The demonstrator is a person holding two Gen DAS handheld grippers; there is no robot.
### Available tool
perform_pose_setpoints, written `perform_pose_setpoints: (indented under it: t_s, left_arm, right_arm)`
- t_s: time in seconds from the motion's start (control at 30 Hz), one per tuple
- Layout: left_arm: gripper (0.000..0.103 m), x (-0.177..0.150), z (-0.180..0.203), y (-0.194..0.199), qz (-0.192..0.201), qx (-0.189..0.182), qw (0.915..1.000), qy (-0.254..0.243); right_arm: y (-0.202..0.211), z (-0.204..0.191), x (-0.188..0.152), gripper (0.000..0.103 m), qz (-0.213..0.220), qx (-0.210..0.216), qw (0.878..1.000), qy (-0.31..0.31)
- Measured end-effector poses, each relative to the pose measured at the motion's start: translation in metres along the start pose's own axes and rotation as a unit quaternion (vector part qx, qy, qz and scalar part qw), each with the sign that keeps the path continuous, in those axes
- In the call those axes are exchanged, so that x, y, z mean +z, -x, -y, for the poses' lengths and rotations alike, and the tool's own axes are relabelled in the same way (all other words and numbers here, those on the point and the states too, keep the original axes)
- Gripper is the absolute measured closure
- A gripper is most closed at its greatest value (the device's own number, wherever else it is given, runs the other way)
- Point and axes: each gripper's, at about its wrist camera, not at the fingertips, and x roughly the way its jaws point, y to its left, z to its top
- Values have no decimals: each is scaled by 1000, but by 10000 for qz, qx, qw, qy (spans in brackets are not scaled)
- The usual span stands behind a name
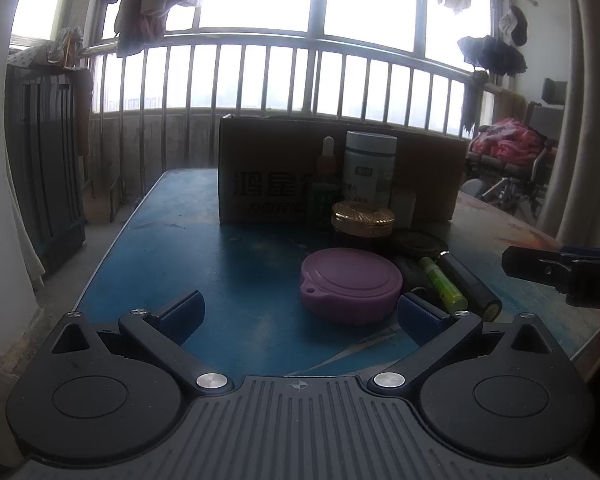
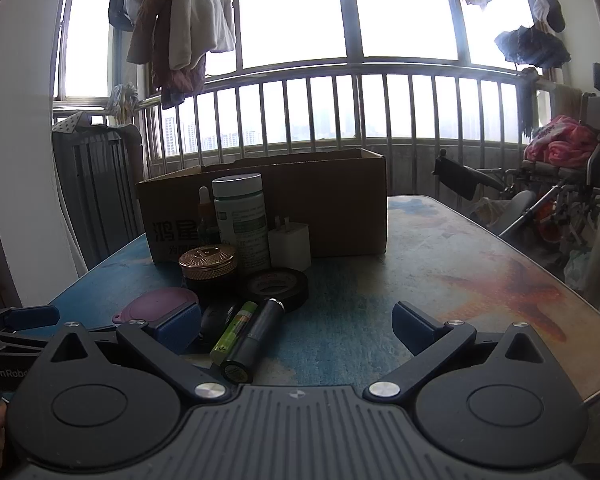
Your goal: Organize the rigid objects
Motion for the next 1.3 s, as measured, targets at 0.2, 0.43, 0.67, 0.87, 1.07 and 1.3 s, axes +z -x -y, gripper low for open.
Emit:
perform_pose_setpoints:
  t_s: [0.2, 0.43, 0.67, 0.87, 1.07, 1.3]
  left_arm:
    - [0, 0, 0, 0, -6, 7, 10000, 16]
    - [0, -1, 1, -1, 11, 101, 9999, -89]
    - [0, -4, 4, -5, -87, 163, 9995, -240]
    - [0, -4, 3, -6, -129, 165, 9995, -241]
    - [0, -5, 5, -8, -209, 191, 9992, -266]
    - [0, -2, 8, -12, -205, 107, 9995, -224]
  right_arm:
    - [0, 1, 0, 0, 4, -13, 10000, 3]
    - [-2, 1, -1, 0, -42, -80, 10000, -23]
    - [-1, 3, 0, 0, -18, -54, 10000, -79]
    - [-2, 2, -1, 0, -56, -130, 9999, -73]
    - [-3, 3, -1, 0, -86, -156, 9998, -44]
    - [-8, 5, -1, 0, -259, -144, 9995, -136]
